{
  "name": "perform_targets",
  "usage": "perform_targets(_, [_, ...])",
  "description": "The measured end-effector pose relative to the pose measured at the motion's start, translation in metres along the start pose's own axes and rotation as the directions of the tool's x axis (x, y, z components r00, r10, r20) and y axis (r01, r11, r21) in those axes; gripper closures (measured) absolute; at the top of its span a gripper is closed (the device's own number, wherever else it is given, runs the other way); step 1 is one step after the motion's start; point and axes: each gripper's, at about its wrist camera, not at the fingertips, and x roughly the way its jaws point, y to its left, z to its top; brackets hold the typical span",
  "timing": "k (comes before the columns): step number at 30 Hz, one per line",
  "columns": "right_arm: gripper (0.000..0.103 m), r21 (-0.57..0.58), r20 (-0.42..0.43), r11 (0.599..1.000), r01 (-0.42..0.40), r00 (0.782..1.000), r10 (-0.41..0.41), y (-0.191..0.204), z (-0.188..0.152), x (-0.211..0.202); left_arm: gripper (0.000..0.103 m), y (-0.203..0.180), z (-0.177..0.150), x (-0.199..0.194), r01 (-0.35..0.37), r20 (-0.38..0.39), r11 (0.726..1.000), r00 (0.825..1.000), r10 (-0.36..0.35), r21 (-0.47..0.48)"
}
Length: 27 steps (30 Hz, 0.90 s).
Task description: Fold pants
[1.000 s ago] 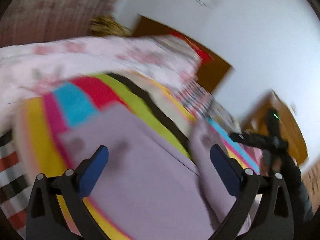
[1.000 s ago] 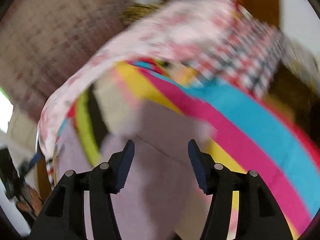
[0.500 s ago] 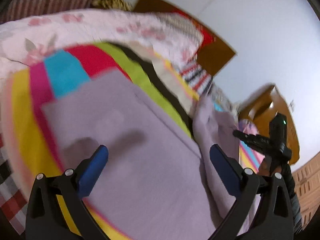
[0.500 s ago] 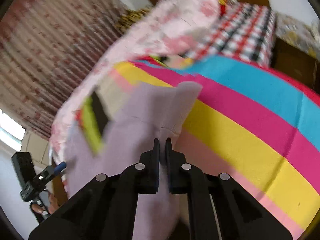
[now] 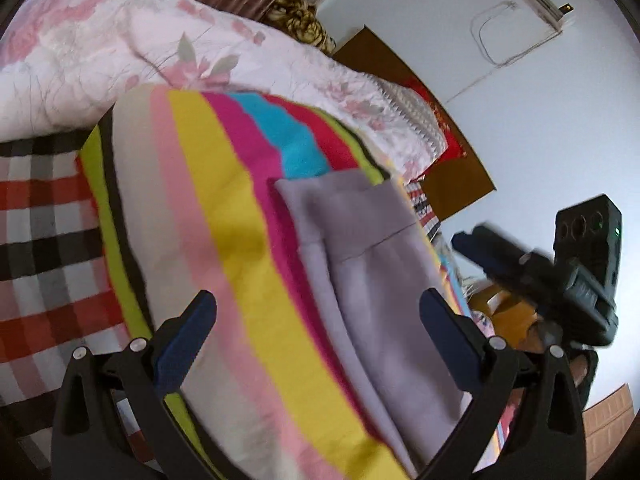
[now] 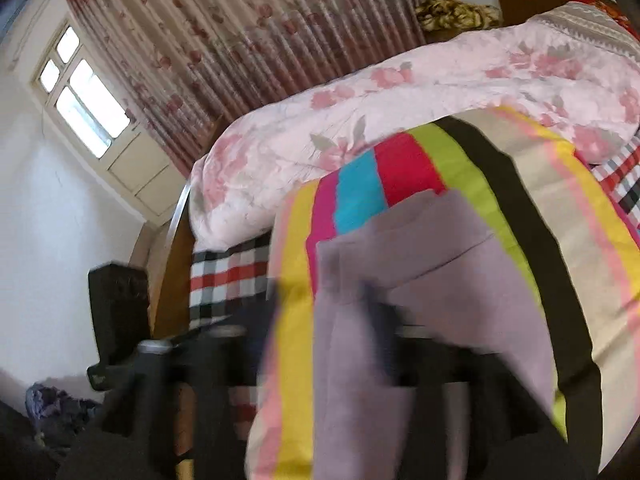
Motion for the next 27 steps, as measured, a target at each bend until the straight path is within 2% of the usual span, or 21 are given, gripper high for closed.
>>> perform_targets(2, [0.045,0.024,0.038,0.999,0.03,0.999,-0.031,-0.023,0.001,-0.009,0.002,0.0,-0.003,0.0,0.019,-0.013,1.0,1.0,-0.019,0.017])
perform_targets(4, [0.046,0.042,0.053,0.994,0.098,0.994,-0.1,-0.043,0.0,-0.015,0.002,-0.001,-0.002,0.002,0.062,-0.021,0.998,0.998,-0.062,0.016])
perform_targets(6, [0.052,0.081,0.047,0.988,0.135,0.989,-0.139,-0.072,-0.004,-0.019,0.004,-0.003,0.0,0.008,0.125,-0.024,0.992,0.992,-0.124,0.01])
perform_targets(11, [0.053,0.154,0.027,0.973,0.171,0.984,-0.177,-0.125,-0.016,-0.015,0.022,-0.025,0.013,0.04,0.135,-0.042,0.99,0.99,-0.133,0.043])
perform_targets(14, [0.056,0.158,0.018,0.974,0.16,0.986,-0.165,-0.137,-0.019,-0.003,0.029,-0.039,0.015,0.057,0.124,-0.065,0.989,0.991,-0.119,0.079])
perform_targets(17, [0.058,0.131,0.015,0.985,0.116,0.993,-0.119,-0.14,-0.021,0.005,0.037,-0.045,0.011,0.071,0.077,-0.099,0.992,0.993,-0.066,0.102])
perform_targets(19, [0.058,0.104,0.013,0.99,0.096,0.995,-0.098,-0.134,-0.018,0.007,0.037,-0.043,0.008,0.078,0.083,-0.113,0.993,0.991,-0.073,0.088])
perform_targets(21, [0.058,0.062,-0.001,0.994,0.092,0.996,-0.093,-0.13,-0.012,0.012,0.043,-0.044,0.006,0.082,0.086,-0.119,0.992,0.99,-0.075,0.089])
perform_targets(25, [0.059,0.008,-0.038,0.999,0.047,0.998,-0.047,-0.125,-0.002,0.023,0.043,-0.049,0.004,0.083,0.097,-0.114,0.989,0.99,-0.085,0.108])
perform_targets(27, [0.064,-0.015,-0.055,1.0,0.015,0.998,-0.016,-0.121,0.001,0.028,0.043,-0.051,0.005,0.085,0.092,-0.109,0.988,0.991,-0.079,0.121])
